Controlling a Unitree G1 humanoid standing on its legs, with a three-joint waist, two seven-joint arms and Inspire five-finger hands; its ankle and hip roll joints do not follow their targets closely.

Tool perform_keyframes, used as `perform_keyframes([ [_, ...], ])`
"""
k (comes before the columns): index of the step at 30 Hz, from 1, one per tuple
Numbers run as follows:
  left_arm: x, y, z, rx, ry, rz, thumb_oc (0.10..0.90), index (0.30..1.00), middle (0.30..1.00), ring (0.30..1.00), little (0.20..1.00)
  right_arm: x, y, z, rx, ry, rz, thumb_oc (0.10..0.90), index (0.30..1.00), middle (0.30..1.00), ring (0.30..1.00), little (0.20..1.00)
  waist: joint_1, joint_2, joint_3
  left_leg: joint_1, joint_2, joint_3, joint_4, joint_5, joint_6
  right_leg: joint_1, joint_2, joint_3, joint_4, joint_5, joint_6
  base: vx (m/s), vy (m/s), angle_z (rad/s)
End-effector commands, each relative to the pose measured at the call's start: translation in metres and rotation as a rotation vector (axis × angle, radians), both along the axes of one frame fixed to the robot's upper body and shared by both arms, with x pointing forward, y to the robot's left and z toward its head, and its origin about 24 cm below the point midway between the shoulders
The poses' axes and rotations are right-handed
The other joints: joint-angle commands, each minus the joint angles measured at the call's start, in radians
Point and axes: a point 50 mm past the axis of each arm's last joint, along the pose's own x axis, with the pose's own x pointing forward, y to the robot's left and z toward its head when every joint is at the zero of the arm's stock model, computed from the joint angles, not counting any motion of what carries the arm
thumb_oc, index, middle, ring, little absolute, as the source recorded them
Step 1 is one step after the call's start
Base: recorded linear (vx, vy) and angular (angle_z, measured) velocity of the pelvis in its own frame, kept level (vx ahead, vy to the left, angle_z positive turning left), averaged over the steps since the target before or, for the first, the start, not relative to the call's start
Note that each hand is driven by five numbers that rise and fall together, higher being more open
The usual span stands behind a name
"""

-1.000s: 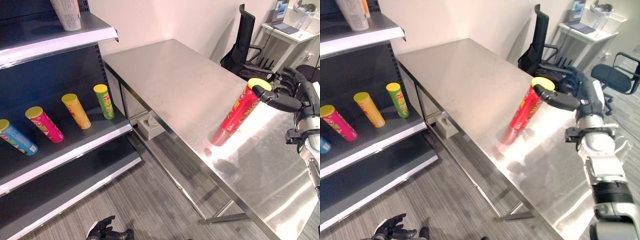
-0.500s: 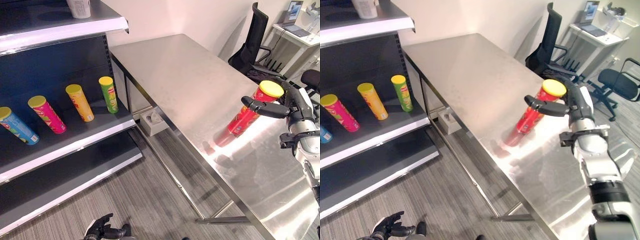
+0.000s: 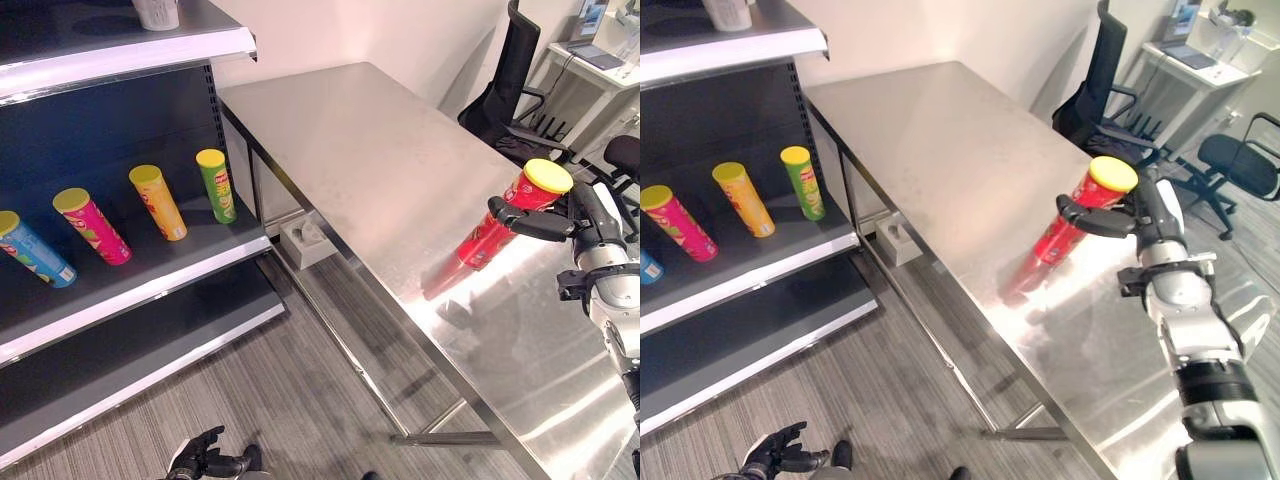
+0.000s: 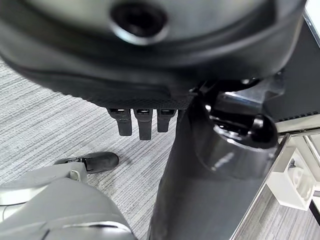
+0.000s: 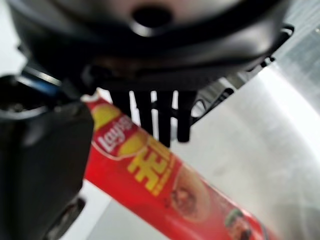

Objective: Put the goods on the table back onto the shelves and tidy them up.

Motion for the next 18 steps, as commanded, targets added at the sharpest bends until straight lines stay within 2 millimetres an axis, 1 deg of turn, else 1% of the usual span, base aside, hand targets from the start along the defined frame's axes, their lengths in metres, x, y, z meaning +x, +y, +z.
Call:
perform_keyframes([
  [1,0.004,0.010,0.004,0.057,-0.001,-0.046,0.800,0.900,0.900,0.900,0.900,0.004,0.000,0.066,-0.102,-0.222,-0.007,0.400,0.300,0.300,0.300,0.300,0.020,-0.023,-0.034,-0.001,-0.005,0.044,0.013,-0.062,0.002,0.030,-0.024,-0.023,0.031,-0.051,0.035,0.00,0.000,0.00],
  [11,0.005,0.012,0.005,0.063,-0.005,-0.034,0.800,0.900,0.900,0.900,0.900,-0.002,-0.005,0.067,-0.094,-0.249,-0.034,0.400,0.300,0.300,0.300,0.300,0.009,-0.015,-0.042,0.010,-0.002,0.050,0.013,-0.066,0.001,0.037,-0.022,-0.024,0.028,-0.053,0.034,0.00,0.000,0.00],
  [15,0.006,0.015,0.006,0.067,-0.011,-0.018,0.800,0.900,0.900,0.900,0.900,-0.007,-0.001,0.075,-0.100,-0.300,-0.020,0.400,0.300,0.300,0.300,0.300,0.004,-0.010,-0.048,0.014,0.000,0.048,0.014,-0.067,-0.001,0.040,-0.020,-0.022,0.031,-0.059,0.032,-0.01,-0.033,0.00],
  [16,0.005,0.017,0.006,0.067,-0.011,-0.005,0.800,0.900,0.900,0.900,0.900,-0.010,0.004,0.082,-0.102,-0.350,-0.007,0.400,0.300,0.300,0.300,0.300,0.004,-0.006,-0.050,0.015,0.004,0.044,0.017,-0.066,-0.003,0.041,-0.018,-0.020,0.035,-0.067,0.029,-0.02,-0.075,0.02],
  [18,0.004,0.017,0.007,0.067,-0.014,0.002,0.800,0.900,0.900,0.900,0.900,-0.014,0.009,0.089,-0.106,-0.402,0.011,0.400,0.300,0.300,0.300,0.300,0.005,-0.002,-0.055,0.017,0.010,0.039,0.022,-0.066,-0.007,0.046,-0.012,-0.020,0.039,-0.078,0.023,-0.02,-0.088,0.02],
])
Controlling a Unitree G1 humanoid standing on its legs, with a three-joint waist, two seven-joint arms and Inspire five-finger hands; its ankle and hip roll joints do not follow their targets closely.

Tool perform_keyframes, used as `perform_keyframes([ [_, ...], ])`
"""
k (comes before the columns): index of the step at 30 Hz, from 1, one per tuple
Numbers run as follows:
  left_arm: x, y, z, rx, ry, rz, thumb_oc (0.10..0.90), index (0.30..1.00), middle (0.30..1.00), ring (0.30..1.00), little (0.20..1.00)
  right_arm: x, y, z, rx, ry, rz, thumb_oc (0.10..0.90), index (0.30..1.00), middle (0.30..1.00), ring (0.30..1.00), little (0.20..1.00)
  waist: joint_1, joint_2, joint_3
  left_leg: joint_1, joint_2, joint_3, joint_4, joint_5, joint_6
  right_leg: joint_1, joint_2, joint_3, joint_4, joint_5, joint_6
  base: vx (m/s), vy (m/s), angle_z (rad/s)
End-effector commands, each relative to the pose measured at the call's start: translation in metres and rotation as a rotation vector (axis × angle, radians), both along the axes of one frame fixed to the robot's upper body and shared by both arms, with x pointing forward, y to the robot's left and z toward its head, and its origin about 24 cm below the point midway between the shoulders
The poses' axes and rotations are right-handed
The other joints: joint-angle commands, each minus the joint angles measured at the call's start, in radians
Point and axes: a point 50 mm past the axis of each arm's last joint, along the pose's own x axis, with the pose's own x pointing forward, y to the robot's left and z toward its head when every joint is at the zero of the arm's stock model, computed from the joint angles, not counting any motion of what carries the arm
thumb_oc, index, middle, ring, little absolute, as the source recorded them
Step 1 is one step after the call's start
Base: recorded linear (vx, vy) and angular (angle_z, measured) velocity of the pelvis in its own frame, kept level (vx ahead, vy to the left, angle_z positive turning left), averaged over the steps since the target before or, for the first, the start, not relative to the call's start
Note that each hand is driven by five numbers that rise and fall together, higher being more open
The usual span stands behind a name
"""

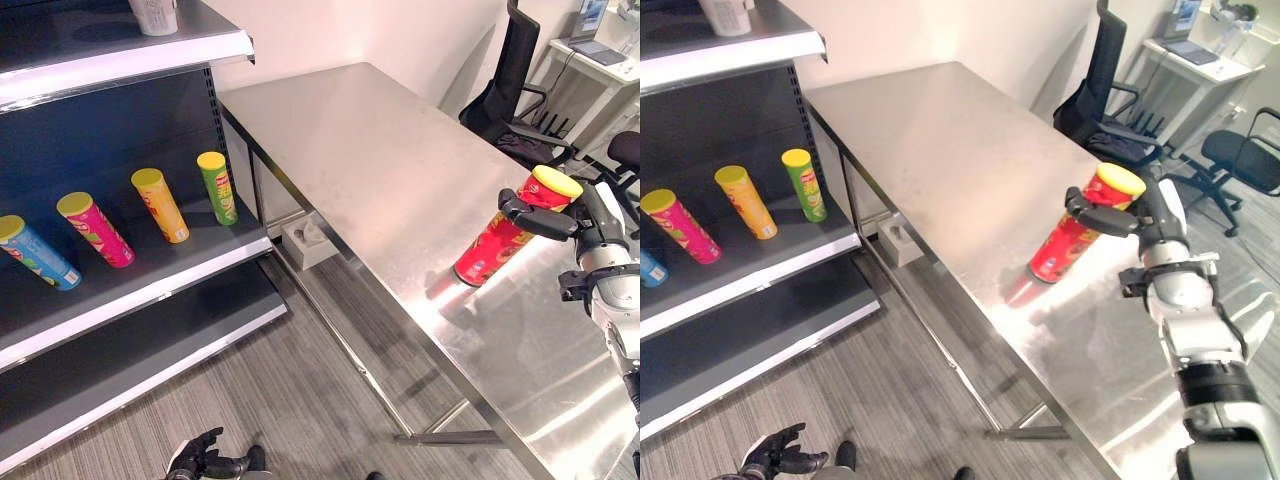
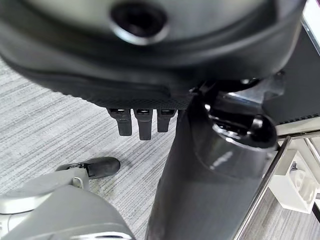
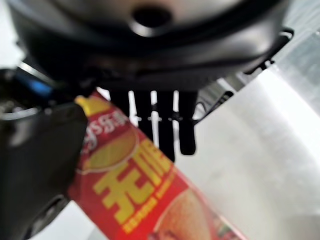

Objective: Put the goods on the table back onto the shelves and tidy them up.

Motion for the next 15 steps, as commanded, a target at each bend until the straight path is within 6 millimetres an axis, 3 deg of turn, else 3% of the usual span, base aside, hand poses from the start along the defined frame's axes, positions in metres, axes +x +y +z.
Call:
perform_keyframes([
  [1,0.008,0.016,0.008,0.065,-0.026,-0.008,0.800,0.900,0.900,0.900,0.900,-0.010,0.011,0.087,-0.085,-0.395,0.026,0.400,0.300,0.300,0.300,0.300,0.013,-0.028,-0.070,-0.001,0.013,0.038,0.026,-0.067,-0.009,0.030,-0.009,-0.022,0.042,-0.083,0.019,-0.03,-0.133,0.02],
  [4,0.001,0.015,0.005,0.058,-0.013,0.009,0.800,0.900,0.900,0.900,0.900,-0.028,0.033,0.115,-0.134,-0.587,0.097,0.400,0.300,0.300,0.300,0.300,0.031,-0.018,-0.074,-0.016,0.043,0.009,0.050,-0.055,-0.032,0.049,0.025,-0.027,0.036,-0.120,-0.003,-0.05,-0.192,0.18],
  [8,-0.002,0.014,0.004,0.054,-0.008,0.016,0.800,0.900,0.900,0.900,0.900,-0.038,0.045,0.128,-0.141,-0.690,0.143,0.400,0.300,0.300,0.300,0.300,0.049,-0.011,-0.070,-0.053,0.068,-0.037,0.055,-0.018,-0.055,0.054,0.063,-0.040,0.017,-0.137,-0.026,-0.12,-0.191,0.43],
  [9,-0.005,0.013,0.003,0.042,-0.005,0.028,0.800,0.900,0.900,0.900,0.900,-0.043,0.056,0.137,-0.139,-0.756,0.188,0.400,0.300,0.300,0.300,0.300,0.074,0.003,-0.056,-0.082,0.095,-0.073,0.054,0.022,-0.078,0.050,0.094,-0.051,0.010,-0.154,-0.041,-0.20,-0.215,0.52],
  [11,-0.005,0.011,0.002,0.036,-0.001,0.031,0.800,0.900,0.900,0.900,0.900,-0.045,0.061,0.142,-0.147,-0.785,0.211,0.400,0.300,0.300,0.300,0.300,0.092,0.011,-0.043,-0.108,0.108,-0.093,0.054,0.046,-0.095,0.050,0.104,-0.072,0.010,-0.166,-0.048,-0.24,-0.172,0.55],
  [12,-0.001,0.008,0.002,0.031,-0.013,0.036,0.800,0.900,0.900,0.900,0.900,-0.049,0.063,0.150,-0.181,-0.809,0.212,0.400,0.300,0.300,0.300,0.300,0.097,0.016,-0.019,-0.171,0.115,-0.080,0.086,0.070,-0.096,0.047,0.092,-0.120,0.010,-0.161,-0.048,-0.20,-0.047,0.78],
  [13,-0.001,0.008,0.002,0.031,-0.013,0.036,0.800,0.900,0.900,0.900,0.900,-0.049,0.063,0.150,-0.181,-0.809,0.212,0.400,0.300,0.300,0.300,0.300,0.096,0.016,-0.019,-0.172,0.115,-0.081,0.087,0.070,-0.096,0.047,0.092,-0.121,0.010,-0.161,-0.048,-0.18,-0.037,1.40],
  [15,-0.003,0.006,0.000,0.017,-0.016,0.064,0.800,0.900,0.900,0.900,0.900,-0.048,0.066,0.151,-0.228,-0.790,0.211,0.400,0.300,0.300,0.300,0.300,0.088,0.020,-0.016,-0.170,0.159,0.030,0.127,0.046,-0.081,0.041,0.074,-0.155,0.010,-0.163,-0.043,-0.15,0.074,1.22],
])
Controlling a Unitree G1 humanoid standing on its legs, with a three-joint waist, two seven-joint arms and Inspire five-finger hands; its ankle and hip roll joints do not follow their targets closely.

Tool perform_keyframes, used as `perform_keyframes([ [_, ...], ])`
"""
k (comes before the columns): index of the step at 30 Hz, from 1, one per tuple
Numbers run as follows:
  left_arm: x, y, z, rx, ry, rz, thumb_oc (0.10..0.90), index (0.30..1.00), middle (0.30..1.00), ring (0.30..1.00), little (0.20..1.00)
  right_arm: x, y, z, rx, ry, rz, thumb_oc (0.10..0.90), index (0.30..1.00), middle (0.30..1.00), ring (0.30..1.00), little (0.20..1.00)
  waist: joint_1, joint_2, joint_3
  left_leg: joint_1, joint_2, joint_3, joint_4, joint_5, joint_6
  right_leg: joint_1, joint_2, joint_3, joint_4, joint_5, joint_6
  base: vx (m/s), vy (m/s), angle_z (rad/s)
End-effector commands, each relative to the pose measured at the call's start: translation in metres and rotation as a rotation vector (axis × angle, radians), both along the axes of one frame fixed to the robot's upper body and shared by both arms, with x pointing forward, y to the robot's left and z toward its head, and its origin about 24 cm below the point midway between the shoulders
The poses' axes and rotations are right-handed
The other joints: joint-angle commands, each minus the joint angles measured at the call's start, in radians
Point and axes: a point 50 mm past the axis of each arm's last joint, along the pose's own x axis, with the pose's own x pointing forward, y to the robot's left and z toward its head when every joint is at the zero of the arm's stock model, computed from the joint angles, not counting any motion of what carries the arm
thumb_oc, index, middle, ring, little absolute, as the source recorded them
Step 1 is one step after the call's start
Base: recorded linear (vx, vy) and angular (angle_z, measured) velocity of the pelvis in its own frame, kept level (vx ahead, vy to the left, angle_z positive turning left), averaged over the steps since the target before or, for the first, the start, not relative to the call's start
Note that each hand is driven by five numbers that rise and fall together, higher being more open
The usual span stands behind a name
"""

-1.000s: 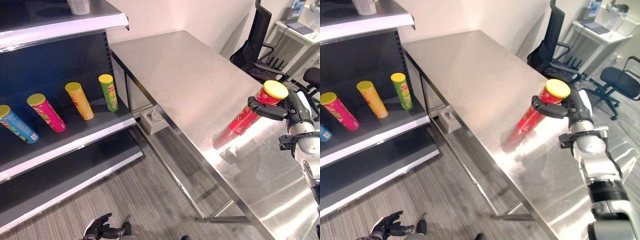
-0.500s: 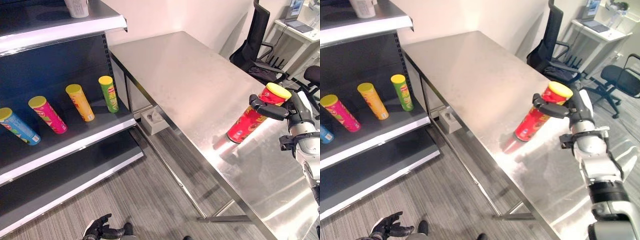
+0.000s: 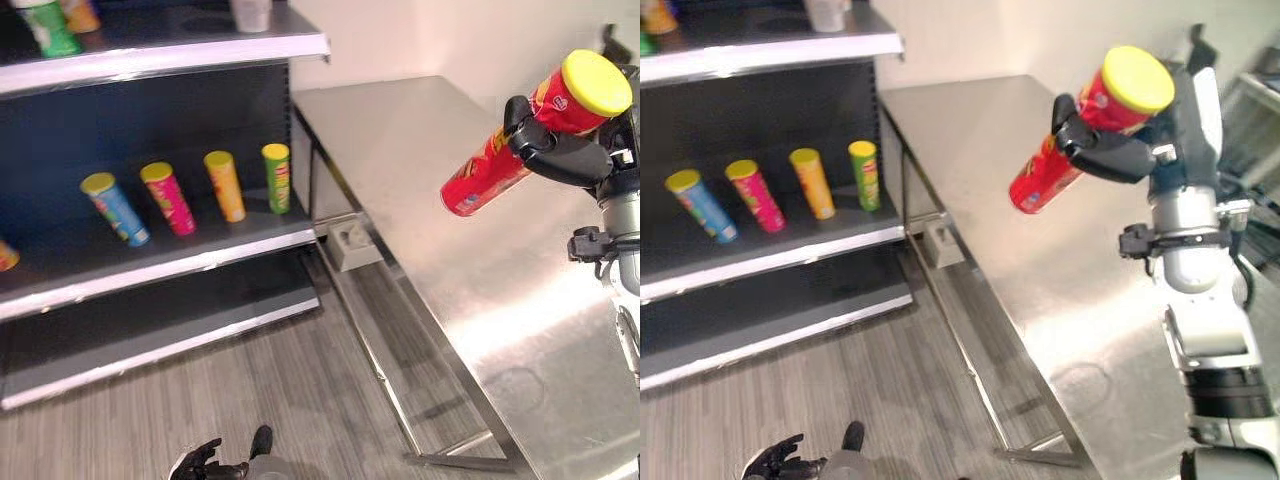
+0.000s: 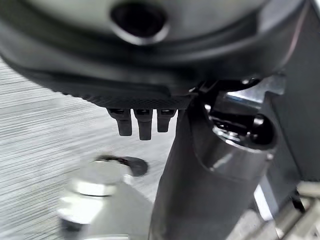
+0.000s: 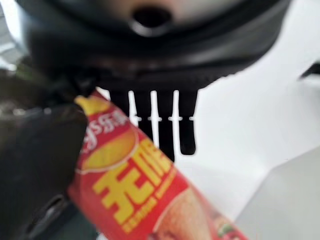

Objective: Put the goods on the table back onto the shelves and tidy them up.

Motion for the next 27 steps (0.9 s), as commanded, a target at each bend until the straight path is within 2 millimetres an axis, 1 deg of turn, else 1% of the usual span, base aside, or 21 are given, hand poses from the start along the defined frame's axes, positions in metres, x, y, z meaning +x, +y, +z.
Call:
perform_keyframes([
  [1,0.001,0.015,0.008,0.063,-0.034,-0.007,0.800,0.900,0.900,0.900,0.900,-0.022,0.015,0.062,-0.062,-0.312,0.044,0.400,0.300,0.300,0.300,0.300,-0.001,-0.068,-0.044,0.034,0.088,0.158,0.063,-0.110,-0.006,-0.009,-0.064,0.007,0.016,-0.059,0.048,-0.26,0.246,0.59],
  [2,-0.001,0.015,0.007,0.068,-0.033,-0.011,0.800,0.900,0.900,0.900,0.900,-0.021,0.014,0.060,-0.064,-0.299,0.037,0.400,0.300,0.300,0.300,0.300,-0.013,-0.065,-0.047,0.067,0.123,0.169,0.083,-0.124,-0.011,-0.020,-0.094,-0.018,0.017,-0.036,0.055,-0.19,0.272,0.37],
  [3,-0.001,0.015,0.007,0.067,-0.032,-0.018,0.800,0.900,0.900,0.900,0.900,-0.019,0.012,0.058,-0.067,-0.284,0.030,0.400,0.300,0.300,0.300,0.300,-0.023,-0.063,-0.052,0.088,0.149,0.176,0.090,-0.126,-0.015,-0.027,-0.110,-0.034,0.019,-0.026,0.059,-0.17,0.302,0.54],
  [5,0.000,0.015,0.007,0.071,-0.031,-0.022,0.800,0.900,0.900,0.900,0.900,-0.017,0.010,0.054,-0.064,-0.258,0.022,0.400,0.300,0.300,0.300,0.300,-0.044,-0.052,-0.066,0.134,0.199,0.185,0.093,-0.102,-0.036,-0.038,-0.143,-0.054,0.022,-0.002,0.076,-0.09,0.250,0.55],
  [6,0.000,0.015,0.007,0.071,-0.031,-0.022,0.800,0.900,0.900,0.900,0.900,-0.018,0.010,0.054,-0.064,-0.256,0.022,0.400,0.300,0.300,0.300,0.300,-0.044,-0.051,-0.066,0.137,0.199,0.185,0.089,-0.100,-0.037,-0.036,-0.142,-0.055,0.022,-0.001,0.077,-0.09,0.408,0.58],
  [7,0.003,0.016,0.008,0.082,-0.036,-0.037,0.800,0.900,0.900,0.900,0.900,-0.017,0.009,0.050,-0.072,-0.229,0.020,0.400,0.300,0.300,0.300,0.300,-0.070,-0.035,-0.083,0.175,0.228,0.185,0.083,-0.079,-0.063,-0.056,-0.189,-0.067,0.029,0.036,0.102,-0.08,0.433,0.49],
  [8,0.004,0.016,0.009,0.087,-0.038,-0.046,0.800,0.900,0.900,0.900,0.900,-0.018,0.009,0.050,-0.074,-0.227,0.026,0.400,0.300,0.300,0.300,0.300,-0.077,-0.028,-0.089,0.184,0.228,0.179,0.074,-0.072,-0.074,-0.062,-0.210,-0.069,0.031,0.055,0.115,-0.08,0.439,0.45],
  [9,0.003,0.016,0.009,0.087,-0.038,-0.047,0.800,0.900,0.900,0.900,0.900,-0.018,0.009,0.050,-0.074,-0.226,0.025,0.400,0.300,0.300,0.300,0.300,-0.078,-0.029,-0.091,0.183,0.225,0.178,0.072,-0.070,-0.074,-0.063,-0.212,-0.070,0.032,0.056,0.117,-0.05,0.457,0.63],
  [10,0.010,0.015,0.011,0.094,-0.056,-0.070,0.800,0.900,0.900,0.900,0.900,-0.019,0.011,0.049,-0.088,-0.218,0.030,0.400,0.300,0.300,0.300,0.300,-0.089,-0.017,-0.101,0.192,0.211,0.163,0.050,-0.100,-0.079,-0.072,-0.271,-0.078,0.048,0.098,0.149,-0.02,0.322,0.54],
  [11,0.009,0.015,0.011,0.094,-0.055,-0.070,0.800,0.900,0.900,0.900,0.900,-0.019,0.011,0.049,-0.089,-0.217,0.029,0.400,0.300,0.300,0.300,0.300,-0.091,-0.020,-0.102,0.190,0.205,0.162,0.051,-0.102,-0.078,-0.072,-0.277,-0.079,0.049,0.101,0.154,-0.02,0.471,0.50],
  [12,0.010,0.015,0.011,0.097,-0.056,-0.079,0.800,0.900,0.900,0.900,0.900,-0.020,0.010,0.046,-0.086,-0.210,0.020,0.400,0.300,0.300,0.300,0.300,-0.094,-0.018,-0.108,0.192,0.187,0.161,0.038,-0.141,-0.070,-0.071,-0.309,-0.083,0.056,0.121,0.168,0.00,0.317,0.38],
  [14,0.015,0.017,0.013,0.111,-0.057,-0.102,0.800,0.900,0.900,0.900,0.900,-0.020,0.005,0.037,-0.083,-0.187,-0.015,0.400,0.300,0.300,0.300,0.300,-0.096,-0.026,-0.115,0.193,0.137,0.180,0.013,-0.221,-0.047,-0.079,-0.379,-0.094,0.069,0.162,0.190,-0.03,0.492,0.30],
  [16,0.019,0.023,0.015,0.141,-0.054,-0.118,0.800,0.900,0.900,0.900,0.900,-0.021,0.000,0.029,-0.076,-0.162,-0.055,0.400,0.300,0.300,0.300,0.300,-0.099,-0.036,-0.117,0.198,0.071,0.189,-0.025,-0.250,-0.018,-0.095,-0.439,-0.089,0.091,0.215,0.196,-0.05,0.456,0.22],
  [17,0.020,0.027,0.017,0.162,-0.051,-0.140,0.800,0.900,0.900,0.900,0.900,-0.022,-0.001,0.026,-0.067,-0.161,-0.065,0.400,0.300,0.300,0.300,0.300,-0.098,-0.047,-0.116,0.206,0.032,0.193,-0.049,-0.254,0.006,-0.102,-0.465,-0.078,0.107,0.223,0.196,-0.04,0.406,0.30],
  [18,0.021,0.032,0.020,0.184,-0.047,-0.155,0.800,0.900,0.900,0.900,0.900,-0.024,-0.003,0.024,-0.050,-0.163,-0.072,0.400,0.300,0.300,0.300,0.300,-0.101,-0.051,-0.112,0.205,0.007,0.195,-0.062,-0.256,0.015,-0.112,-0.487,-0.065,0.129,0.260,0.196,-0.03,0.504,0.38],
  [19,0.025,0.039,0.024,0.203,-0.056,-0.152,0.800,0.900,0.900,0.900,0.900,-0.025,-0.005,0.019,-0.034,-0.159,-0.076,0.400,0.300,0.300,0.300,0.300,-0.125,-0.046,-0.099,0.203,-0.027,0.181,-0.068,-0.261,0.044,-0.135,-0.470,0.003,0.171,0.253,0.196,-0.02,0.458,0.43],
  [21,0.028,0.042,0.027,0.211,-0.067,-0.150,0.800,0.900,0.900,0.900,0.900,-0.026,-0.008,0.015,-0.010,-0.153,-0.085,0.400,0.300,0.300,0.300,0.300,-0.140,-0.047,-0.089,0.201,-0.053,0.182,-0.069,-0.260,0.068,-0.153,-0.414,0.072,0.211,0.188,0.185,-0.07,0.373,0.30],
  [22,0.029,0.042,0.027,0.208,-0.069,-0.157,0.800,0.900,0.900,0.900,0.900,-0.027,-0.010,0.015,-0.003,-0.156,-0.086,0.400,0.300,0.300,0.300,0.300,-0.145,-0.051,-0.079,0.188,-0.077,0.188,-0.068,-0.236,0.092,-0.167,-0.378,0.085,0.239,0.150,0.159,-0.09,0.209,0.28],
  [23,0.029,0.042,0.027,0.208,-0.069,-0.157,0.800,0.900,0.900,0.900,0.900,-0.027,-0.010,0.015,-0.003,-0.156,-0.086,0.400,0.300,0.300,0.300,0.300,-0.143,-0.050,-0.079,0.189,-0.075,0.190,-0.068,-0.237,0.091,-0.171,-0.378,0.088,0.247,0.144,0.157,-0.11,0.205,0.16],
  [25,0.029,0.042,0.028,0.204,-0.071,-0.152,0.800,0.900,0.900,0.900,0.900,-0.027,-0.007,0.016,-0.005,-0.163,-0.071,0.400,0.300,0.300,0.300,0.300,-0.145,-0.042,-0.069,0.186,-0.093,0.189,-0.066,-0.228,0.113,-0.195,-0.279,0.124,0.317,0.034,0.117,-0.05,0.180,-0.08],
  [27,0.029,0.041,0.027,0.188,-0.076,-0.125,0.800,0.900,0.900,0.900,0.900,-0.025,-0.003,0.017,-0.002,-0.167,-0.040,0.400,0.300,0.300,0.300,0.300,-0.143,-0.046,-0.056,0.179,-0.120,0.178,-0.061,-0.216,0.124,-0.218,-0.173,0.152,0.359,-0.038,0.086,-0.05,0.154,-0.13],
])
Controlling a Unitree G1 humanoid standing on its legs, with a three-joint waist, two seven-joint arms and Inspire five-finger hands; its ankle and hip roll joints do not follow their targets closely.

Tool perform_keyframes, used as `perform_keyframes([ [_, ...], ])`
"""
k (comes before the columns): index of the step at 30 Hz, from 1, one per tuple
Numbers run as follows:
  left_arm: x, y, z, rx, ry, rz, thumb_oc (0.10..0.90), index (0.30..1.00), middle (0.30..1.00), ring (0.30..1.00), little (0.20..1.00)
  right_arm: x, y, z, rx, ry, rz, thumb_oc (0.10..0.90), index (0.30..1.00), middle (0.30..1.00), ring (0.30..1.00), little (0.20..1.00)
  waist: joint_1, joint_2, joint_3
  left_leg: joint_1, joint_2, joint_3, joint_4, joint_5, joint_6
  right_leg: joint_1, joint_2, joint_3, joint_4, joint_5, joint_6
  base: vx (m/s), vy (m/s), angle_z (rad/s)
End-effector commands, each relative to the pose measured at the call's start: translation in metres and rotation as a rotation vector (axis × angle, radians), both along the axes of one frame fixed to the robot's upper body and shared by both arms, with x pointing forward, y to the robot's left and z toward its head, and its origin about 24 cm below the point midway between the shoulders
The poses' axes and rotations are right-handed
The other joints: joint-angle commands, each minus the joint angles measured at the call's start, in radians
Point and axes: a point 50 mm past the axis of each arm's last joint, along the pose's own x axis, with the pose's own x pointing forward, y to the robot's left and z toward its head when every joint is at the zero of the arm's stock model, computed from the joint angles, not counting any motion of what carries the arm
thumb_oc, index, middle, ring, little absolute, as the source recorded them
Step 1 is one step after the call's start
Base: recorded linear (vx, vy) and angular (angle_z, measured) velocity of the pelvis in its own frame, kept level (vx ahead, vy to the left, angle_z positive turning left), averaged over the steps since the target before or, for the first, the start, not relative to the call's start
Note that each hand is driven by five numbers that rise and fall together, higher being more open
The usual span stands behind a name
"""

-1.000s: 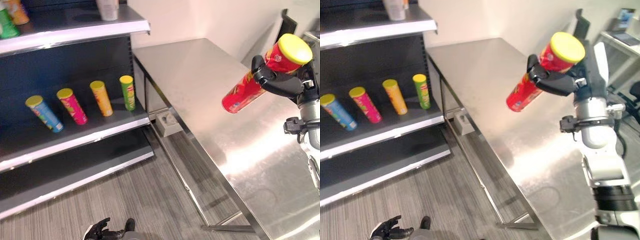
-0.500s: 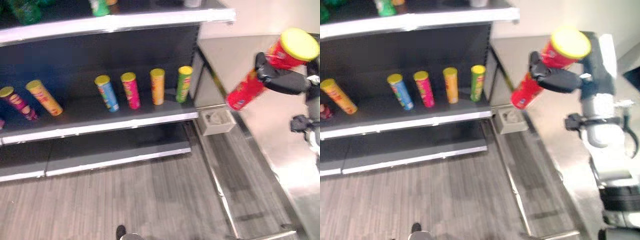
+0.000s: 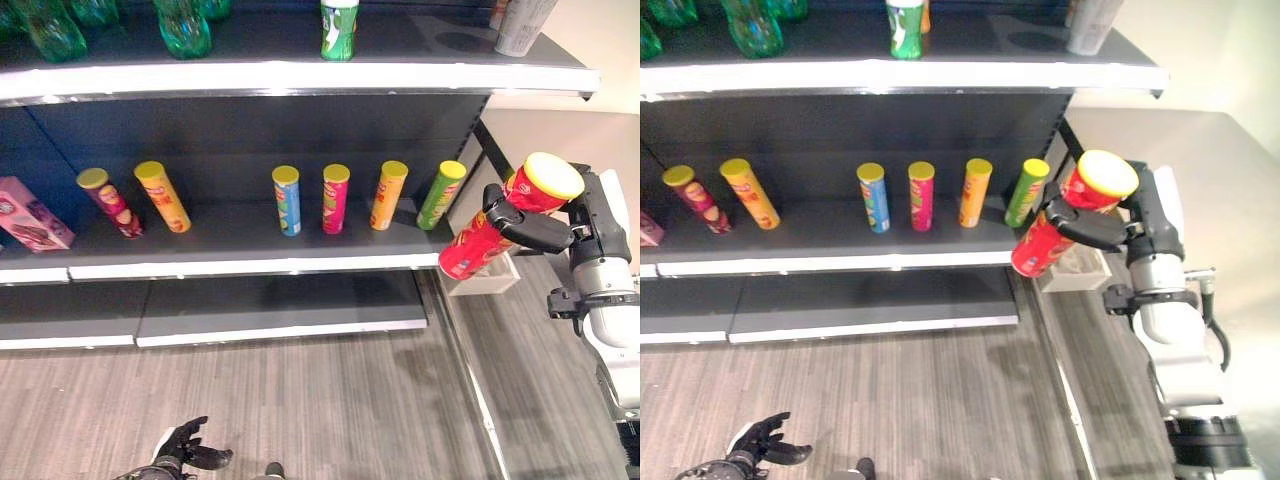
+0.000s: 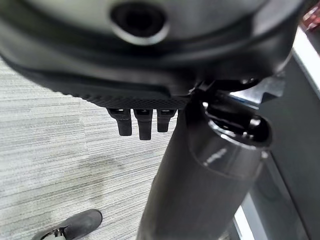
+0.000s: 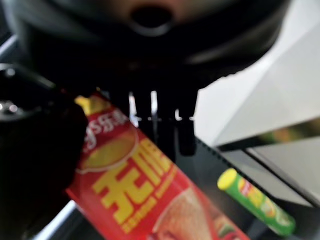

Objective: Put the goods on the table back onto the shelves and tidy them up.

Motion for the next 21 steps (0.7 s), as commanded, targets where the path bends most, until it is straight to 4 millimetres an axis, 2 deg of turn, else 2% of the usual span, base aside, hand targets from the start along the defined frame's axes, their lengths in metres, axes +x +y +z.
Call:
perform_keyframes([
  [1,0.009,0.000,0.006,0.001,-0.072,-0.002,0.800,0.900,0.900,0.900,0.900,-0.013,0.007,0.094,-0.069,-0.417,0.041,0.400,0.300,0.300,0.300,0.300,0.025,-0.005,-0.020,-0.033,-0.029,-0.010,-0.102,0.027,-0.018,-0.023,0.056,0.062,0.115,-0.114,0.047,-0.01,0.106,-0.07],
  [2,0.011,-0.007,0.005,-0.025,-0.083,-0.010,0.800,0.900,0.900,0.900,0.900,-0.010,0.007,0.091,-0.090,-0.394,0.043,0.400,0.300,0.300,0.300,0.300,0.030,-0.024,-0.011,-0.031,-0.048,-0.019,-0.095,0.015,-0.021,-0.007,0.116,0.093,0.047,-0.142,0.012,0.02,0.027,-0.24],
  [3,0.014,-0.012,0.006,-0.048,-0.106,-0.009,0.800,0.900,0.900,0.900,0.900,-0.010,0.010,0.093,-0.088,-0.399,0.060,0.400,0.300,0.300,0.300,0.300,0.029,-0.042,-0.011,-0.044,-0.060,-0.043,-0.074,0.007,-0.026,0.018,0.144,0.137,-0.044,-0.115,0.016,0.04,-0.018,0.10],
  [5,0.017,-0.019,0.007,-0.077,-0.133,-0.006,0.800,0.900,0.900,0.900,0.900,-0.011,0.012,0.097,-0.093,-0.415,0.078,0.400,0.300,0.300,0.300,0.300,0.035,-0.052,-0.006,-0.075,-0.069,-0.043,-0.002,-0.017,-0.027,0.056,0.143,0.135,-0.108,-0.089,0.013,-0.01,-0.029,0.48],
  [6,0.018,-0.025,0.007,-0.107,-0.150,0.004,0.800,0.900,0.900,0.900,0.900,-0.014,0.011,0.098,-0.092,-0.422,0.081,0.400,0.300,0.300,0.300,0.300,0.033,-0.054,0.002,-0.119,-0.053,-0.019,0.058,-0.025,-0.038,0.071,0.133,0.106,-0.146,-0.079,0.016,-0.11,0.059,1.09],
  [7,0.018,-0.029,0.005,-0.126,-0.147,0.007,0.800,0.900,0.900,0.900,0.900,-0.016,0.010,0.095,-0.107,-0.405,0.072,0.400,0.300,0.300,0.300,0.300,0.020,-0.050,0.009,-0.160,-0.005,0.027,0.106,-0.026,-0.052,0.091,0.122,0.074,-0.174,-0.076,0.020,-0.09,0.060,1.27],
  [8,0.017,-0.030,0.005,-0.126,-0.146,0.007,0.800,0.900,0.900,0.900,0.900,-0.016,0.010,0.094,-0.107,-0.404,0.072,0.400,0.300,0.300,0.300,0.300,0.022,-0.047,0.010,-0.161,0.000,0.027,0.116,-0.036,-0.055,0.096,0.126,0.075,-0.176,-0.078,0.019,-0.04,0.223,1.01],
  [9,0.017,-0.030,0.005,-0.125,-0.147,-0.002,0.800,0.900,0.900,0.900,0.900,-0.017,0.012,0.087,-0.113,-0.378,0.075,0.400,0.300,0.300,0.300,0.300,0.016,-0.044,0.010,-0.171,0.060,0.034,0.117,-0.022,-0.066,0.097,0.104,0.067,-0.169,-0.077,0.026,0.02,0.256,0.73],
  [12,0.020,-0.030,0.008,-0.107,-0.156,-0.041,0.800,0.900,0.900,0.900,0.900,-0.016,0.017,0.082,-0.132,-0.351,0.096,0.400,0.300,0.300,0.300,0.300,0.012,-0.047,0.006,-0.163,0.181,-0.020,0.083,0.041,-0.091,0.084,0.056,0.068,-0.144,-0.093,0.037,0.04,0.343,0.21],
  [13,0.022,-0.029,0.009,-0.098,-0.161,-0.045,0.800,0.900,0.900,0.900,0.900,-0.017,0.017,0.080,-0.145,-0.341,0.095,0.400,0.300,0.300,0.300,0.300,0.009,-0.046,0.003,-0.161,0.221,-0.040,0.056,0.079,-0.099,0.075,0.035,0.070,-0.135,-0.093,0.048,0.08,0.341,0.14],
  [14,0.023,-0.030,0.010,-0.095,-0.162,-0.047,0.800,0.900,0.900,0.900,0.900,-0.017,0.017,0.079,-0.154,-0.332,0.095,0.400,0.300,0.300,0.300,0.300,0.004,-0.037,-0.001,-0.154,0.259,-0.058,0.020,0.115,-0.113,0.071,0.024,0.073,-0.119,-0.106,0.057,0.25,0.868,0.07],
  [15,0.031,-0.031,0.014,-0.065,-0.172,-0.117,0.800,0.900,0.900,0.900,0.900,-0.025,0.012,0.078,-0.200,-0.311,0.071,0.400,0.300,0.300,0.300,0.300,-0.029,0.005,-0.021,-0.159,0.327,-0.024,-0.065,0.177,-0.150,0.078,-0.050,0.059,-0.089,-0.110,0.102,0.31,0.844,0.20],
  [17,0.032,-0.030,0.014,-0.060,-0.157,-0.142,0.800,0.900,0.900,0.900,0.900,-0.032,0.005,0.071,-0.200,-0.298,0.022,0.400,0.300,0.300,0.300,0.300,-0.030,0.018,-0.045,-0.144,0.289,0.009,-0.086,0.146,-0.176,0.098,-0.095,0.057,-0.091,-0.080,0.124,0.29,0.677,0.68],
  [18,0.035,-0.030,0.015,-0.055,-0.161,-0.144,0.800,0.900,0.900,0.900,0.900,-0.035,0.001,0.068,-0.199,-0.297,-0.007,0.400,0.300,0.300,0.300,0.300,-0.031,0.008,-0.048,-0.166,0.244,0.009,-0.045,0.112,-0.166,0.101,-0.151,0.059,-0.080,-0.029,0.141,0.24,0.598,0.57],
  [19,0.044,-0.021,0.021,-0.024,-0.185,-0.134,0.800,0.900,0.900,0.900,0.900,-0.034,0.005,0.067,-0.145,-0.331,0.003,0.400,0.300,0.300,0.300,0.300,-0.035,0.004,-0.038,-0.170,0.184,0.024,-0.008,0.065,-0.133,0.070,-0.224,0.065,-0.026,0.060,0.138,0.18,0.735,0.33],
  [20,0.051,-0.008,0.030,0.019,-0.214,-0.122,0.800,0.900,0.900,0.900,0.900,-0.029,0.009,0.068,-0.121,-0.350,0.010,0.400,0.300,0.300,0.300,0.300,-0.033,0.005,-0.014,-0.147,0.132,0.068,0.000,0.032,-0.092,0.030,-0.284,0.049,0.049,0.134,0.126,0.14,0.791,-0.02],
  [21,0.054,0.001,0.036,0.039,-0.233,-0.099,0.800,0.900,0.900,0.900,0.900,-0.028,0.008,0.063,-0.122,-0.326,0.008,0.400,0.300,0.300,0.300,0.300,-0.056,0.017,0.000,-0.138,0.100,0.071,-0.008,0.025,-0.067,-0.016,-0.234,0.105,0.115,0.098,0.102,0.11,0.667,-0.01],
])
